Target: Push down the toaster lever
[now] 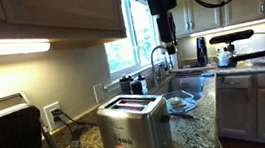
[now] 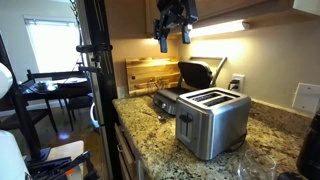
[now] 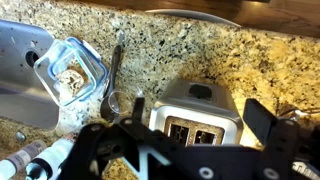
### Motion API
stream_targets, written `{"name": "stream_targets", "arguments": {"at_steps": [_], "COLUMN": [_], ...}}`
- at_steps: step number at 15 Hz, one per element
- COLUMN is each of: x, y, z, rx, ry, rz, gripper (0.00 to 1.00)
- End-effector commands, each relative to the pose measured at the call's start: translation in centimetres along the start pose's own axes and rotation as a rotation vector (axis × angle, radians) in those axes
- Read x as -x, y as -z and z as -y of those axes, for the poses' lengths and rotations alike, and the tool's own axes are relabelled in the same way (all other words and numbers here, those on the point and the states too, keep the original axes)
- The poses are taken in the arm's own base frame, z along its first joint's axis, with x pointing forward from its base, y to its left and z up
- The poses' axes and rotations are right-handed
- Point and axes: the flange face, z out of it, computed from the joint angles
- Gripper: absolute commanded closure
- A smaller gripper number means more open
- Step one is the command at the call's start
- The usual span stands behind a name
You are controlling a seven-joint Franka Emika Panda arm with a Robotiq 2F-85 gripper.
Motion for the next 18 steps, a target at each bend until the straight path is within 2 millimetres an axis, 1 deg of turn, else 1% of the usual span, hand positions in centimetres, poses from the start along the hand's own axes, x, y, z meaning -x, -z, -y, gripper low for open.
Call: {"name": "stream_targets", "arguments": {"at_steps": [1,11,15,16,18], "x": [0.0,0.0,-0.2,-0.1,0.6], "y": [0.0,0.1,-0.8,-1.3,-1.9], "z": [0.0,0.0,-0.5,-0.8,-1.1], "rx": [0.000,0.000,-0.008,-0.015,-0.033], "ry": [0.000,0.000,-0.011,-0.023,-0.048], "rz": [0.000,-0.001,-0.009,-0.011,-0.014], "gripper": [0.00,0.00,0.00,0.00,0.00]}}
